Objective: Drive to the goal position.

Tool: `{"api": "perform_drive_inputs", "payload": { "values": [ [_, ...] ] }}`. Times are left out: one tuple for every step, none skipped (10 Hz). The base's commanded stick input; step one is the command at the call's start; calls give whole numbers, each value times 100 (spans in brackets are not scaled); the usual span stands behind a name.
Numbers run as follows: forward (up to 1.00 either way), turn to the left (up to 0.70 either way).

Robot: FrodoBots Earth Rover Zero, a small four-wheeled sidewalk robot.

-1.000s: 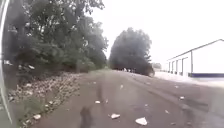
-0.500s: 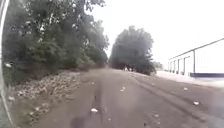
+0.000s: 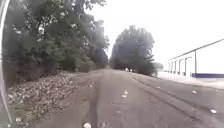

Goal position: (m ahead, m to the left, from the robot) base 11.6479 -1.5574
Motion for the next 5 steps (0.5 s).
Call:
{"api": "perform_drive_inputs", "payload": {
  "values": [
    [70, 0],
    [70, 0],
    [70, 0],
    [70, 0],
    [70, 0]
  ]
}}
